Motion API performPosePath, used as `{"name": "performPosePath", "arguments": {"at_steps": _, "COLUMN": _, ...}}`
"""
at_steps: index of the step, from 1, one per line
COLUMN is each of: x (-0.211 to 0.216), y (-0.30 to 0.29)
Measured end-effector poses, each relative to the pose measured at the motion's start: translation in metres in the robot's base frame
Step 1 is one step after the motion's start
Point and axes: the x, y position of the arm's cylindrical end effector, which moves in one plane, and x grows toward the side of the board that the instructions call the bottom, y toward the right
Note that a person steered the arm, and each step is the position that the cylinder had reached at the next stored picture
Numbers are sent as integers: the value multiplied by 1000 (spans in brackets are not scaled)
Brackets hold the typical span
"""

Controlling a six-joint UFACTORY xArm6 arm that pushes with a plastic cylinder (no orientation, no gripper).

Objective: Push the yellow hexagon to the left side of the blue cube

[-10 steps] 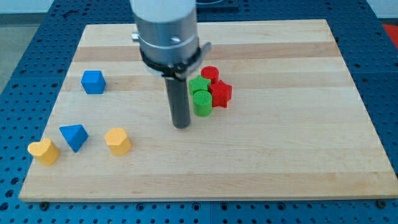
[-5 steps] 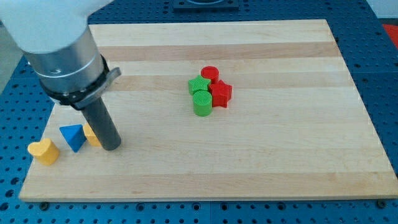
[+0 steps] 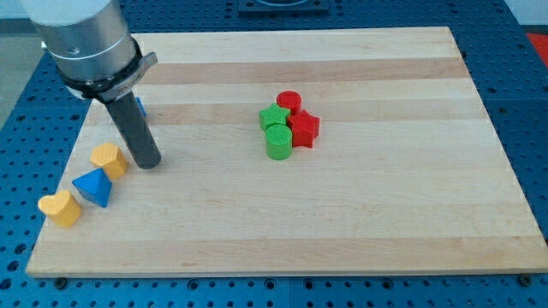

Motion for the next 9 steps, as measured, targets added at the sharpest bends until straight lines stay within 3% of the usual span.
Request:
{"name": "performPosePath", "arguments": {"at_steps": 3, "x": 17, "y": -41}}
{"name": "performPosePath", "arguments": {"at_steps": 9, "x": 4, "y": -120}}
